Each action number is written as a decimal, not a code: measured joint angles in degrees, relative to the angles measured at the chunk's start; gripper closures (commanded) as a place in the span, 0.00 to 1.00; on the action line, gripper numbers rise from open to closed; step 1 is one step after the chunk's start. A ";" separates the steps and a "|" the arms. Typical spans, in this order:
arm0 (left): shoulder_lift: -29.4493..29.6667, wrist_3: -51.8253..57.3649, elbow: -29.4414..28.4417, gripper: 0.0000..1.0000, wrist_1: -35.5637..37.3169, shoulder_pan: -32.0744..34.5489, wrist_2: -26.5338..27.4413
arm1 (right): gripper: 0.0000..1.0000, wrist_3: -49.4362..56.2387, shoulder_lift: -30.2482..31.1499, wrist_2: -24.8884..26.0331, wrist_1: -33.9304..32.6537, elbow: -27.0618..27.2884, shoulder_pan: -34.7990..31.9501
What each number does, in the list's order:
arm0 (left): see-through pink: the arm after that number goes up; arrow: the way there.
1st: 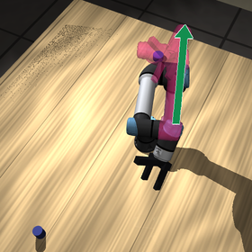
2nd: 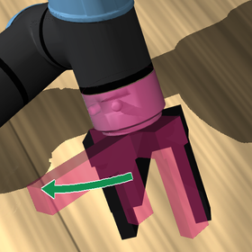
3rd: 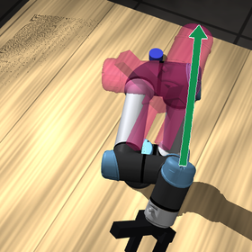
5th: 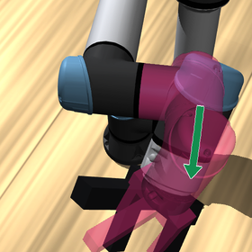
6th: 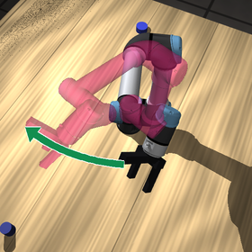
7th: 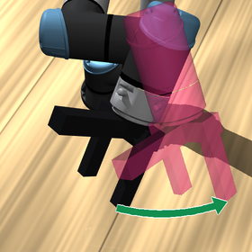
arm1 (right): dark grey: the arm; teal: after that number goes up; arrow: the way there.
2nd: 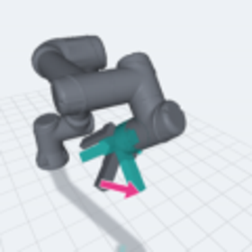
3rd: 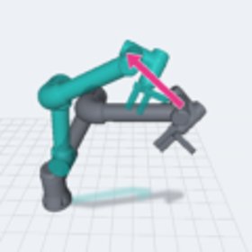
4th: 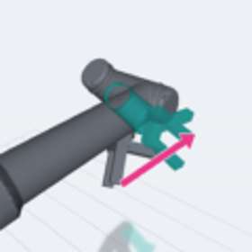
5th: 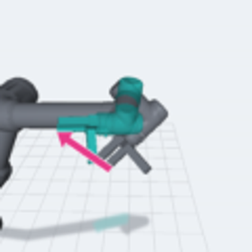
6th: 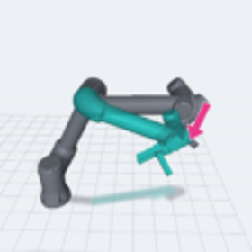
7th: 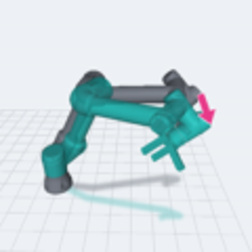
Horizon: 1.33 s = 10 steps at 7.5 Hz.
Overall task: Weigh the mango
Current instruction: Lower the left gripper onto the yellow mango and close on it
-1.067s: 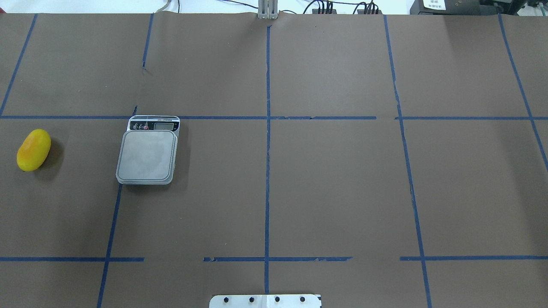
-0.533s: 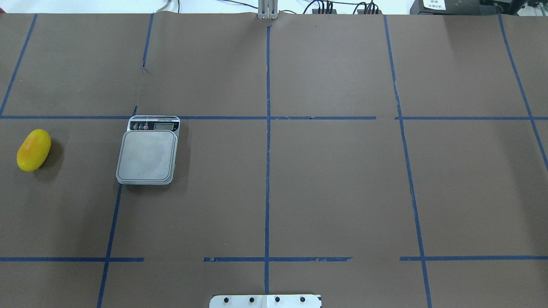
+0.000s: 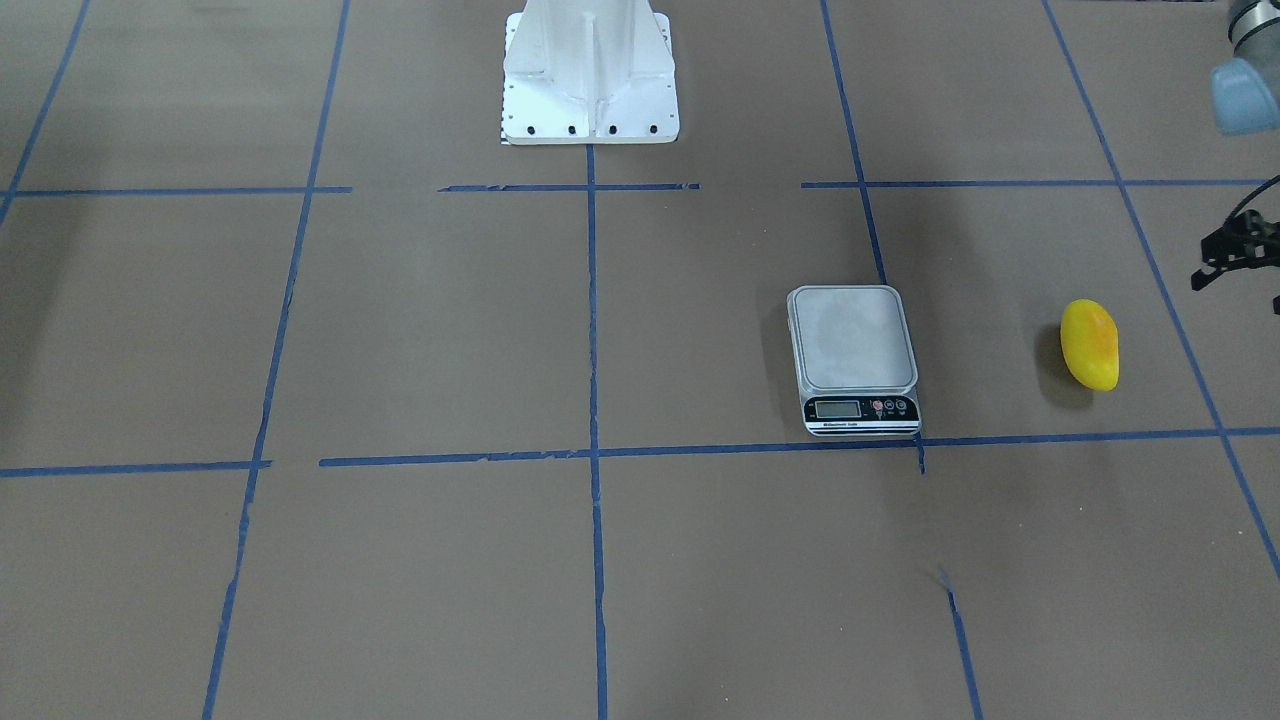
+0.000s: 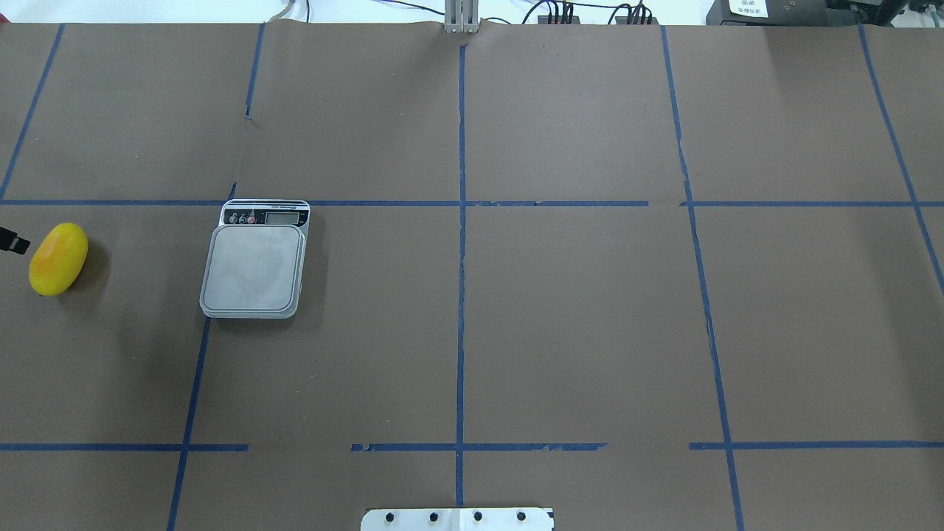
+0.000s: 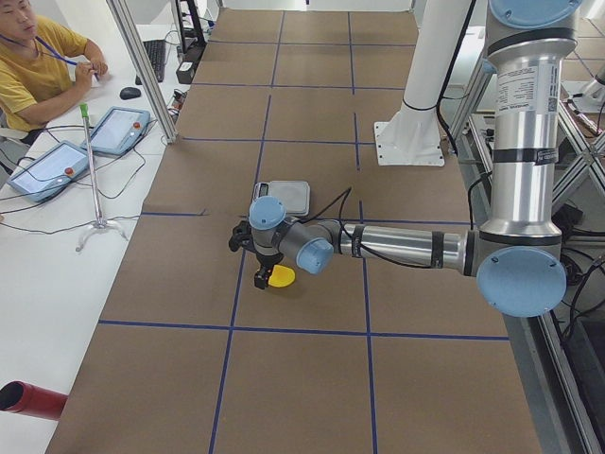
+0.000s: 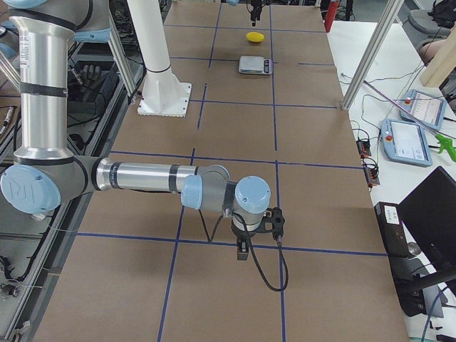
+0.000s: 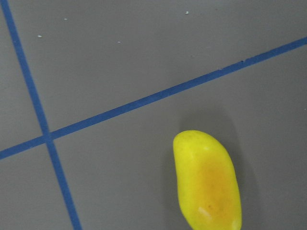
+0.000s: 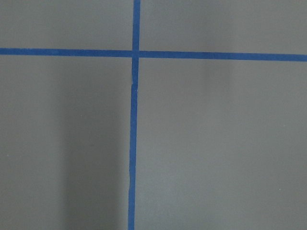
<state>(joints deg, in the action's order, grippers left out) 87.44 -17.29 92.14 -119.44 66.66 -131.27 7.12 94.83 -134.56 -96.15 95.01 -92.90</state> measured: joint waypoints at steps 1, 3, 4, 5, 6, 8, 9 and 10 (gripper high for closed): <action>0.05 -2.55 -0.91 0.00 -1.37 -1.55 1.28 | 0.00 0.00 0.00 0.00 0.00 0.00 0.00; 0.74 -5.91 -2.58 0.00 -2.03 -4.01 2.62 | 0.00 0.00 0.00 0.00 0.00 0.00 0.00; 1.20 -7.19 -3.24 0.00 -2.08 -4.96 3.33 | 0.00 0.00 0.00 0.00 0.00 0.00 0.00; 1.77 -8.46 -4.15 0.00 -2.12 -5.91 3.70 | 0.00 0.00 0.00 0.00 0.00 0.00 0.00; 2.89 -9.16 -5.63 0.02 -2.14 -6.78 3.84 | 0.00 0.00 0.00 0.00 0.00 0.00 0.00; 4.98 -9.55 -8.21 1.00 -2.14 -7.72 3.95 | 0.00 0.00 0.00 0.00 0.00 0.00 0.00; 5.18 -9.68 -8.09 1.00 -2.03 -7.87 4.03 | 0.00 0.00 0.00 0.00 0.00 0.00 0.00; 4.88 -9.85 -6.51 1.00 -1.79 -7.73 4.00 | 0.00 0.00 0.00 0.00 0.00 0.00 0.00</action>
<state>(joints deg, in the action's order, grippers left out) 92.32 -27.14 85.63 -121.23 58.93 -127.28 7.12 94.83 -134.56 -96.15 95.01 -92.90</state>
